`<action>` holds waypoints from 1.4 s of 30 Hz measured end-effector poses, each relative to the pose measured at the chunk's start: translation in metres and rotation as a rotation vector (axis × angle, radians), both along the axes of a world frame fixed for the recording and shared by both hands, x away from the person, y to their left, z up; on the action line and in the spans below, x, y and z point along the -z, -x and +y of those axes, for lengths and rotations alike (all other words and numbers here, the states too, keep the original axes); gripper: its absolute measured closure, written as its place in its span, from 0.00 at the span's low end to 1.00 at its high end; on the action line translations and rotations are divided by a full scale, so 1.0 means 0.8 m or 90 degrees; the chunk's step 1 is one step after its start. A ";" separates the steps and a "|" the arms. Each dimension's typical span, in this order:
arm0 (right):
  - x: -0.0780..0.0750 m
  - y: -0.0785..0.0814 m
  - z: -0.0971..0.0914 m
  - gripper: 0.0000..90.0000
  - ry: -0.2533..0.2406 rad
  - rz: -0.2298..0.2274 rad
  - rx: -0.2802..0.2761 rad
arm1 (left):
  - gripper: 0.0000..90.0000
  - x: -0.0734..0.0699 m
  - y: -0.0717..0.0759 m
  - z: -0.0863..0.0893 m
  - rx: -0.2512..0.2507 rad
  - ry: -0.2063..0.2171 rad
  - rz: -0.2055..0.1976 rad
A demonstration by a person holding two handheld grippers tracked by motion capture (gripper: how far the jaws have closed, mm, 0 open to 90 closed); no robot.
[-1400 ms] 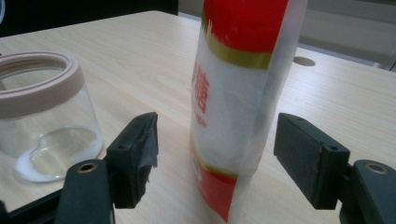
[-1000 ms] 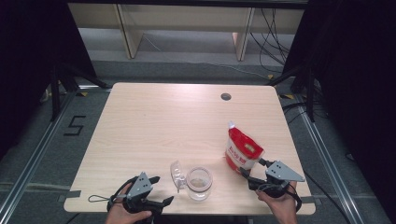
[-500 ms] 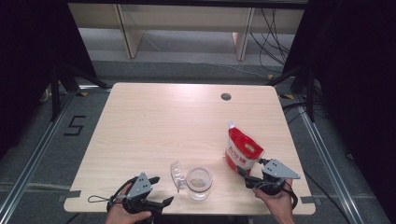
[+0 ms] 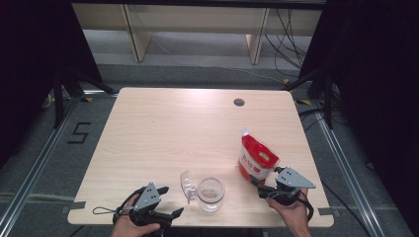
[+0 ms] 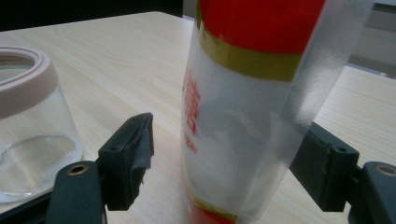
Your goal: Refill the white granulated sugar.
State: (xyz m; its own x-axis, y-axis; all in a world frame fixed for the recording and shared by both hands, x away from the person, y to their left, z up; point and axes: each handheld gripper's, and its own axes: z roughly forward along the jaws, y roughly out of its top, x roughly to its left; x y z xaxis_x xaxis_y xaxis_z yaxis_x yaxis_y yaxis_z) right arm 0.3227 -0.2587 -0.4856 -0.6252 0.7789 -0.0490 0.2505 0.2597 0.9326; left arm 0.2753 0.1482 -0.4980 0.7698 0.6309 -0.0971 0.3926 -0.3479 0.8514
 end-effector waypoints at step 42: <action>0.016 -0.025 0.008 0.23 -0.028 -0.039 0.012 | 0.18 0.002 0.004 0.000 0.002 -0.008 0.003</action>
State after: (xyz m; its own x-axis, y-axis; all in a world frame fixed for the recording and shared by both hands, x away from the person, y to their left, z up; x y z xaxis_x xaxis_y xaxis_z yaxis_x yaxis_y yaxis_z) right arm 0.3428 -0.2522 -0.4982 -0.6072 0.7929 -0.0520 0.1967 0.2134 0.9570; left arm 0.2724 0.1481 -0.4998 0.7717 0.6292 -0.0930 0.3951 -0.3596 0.8454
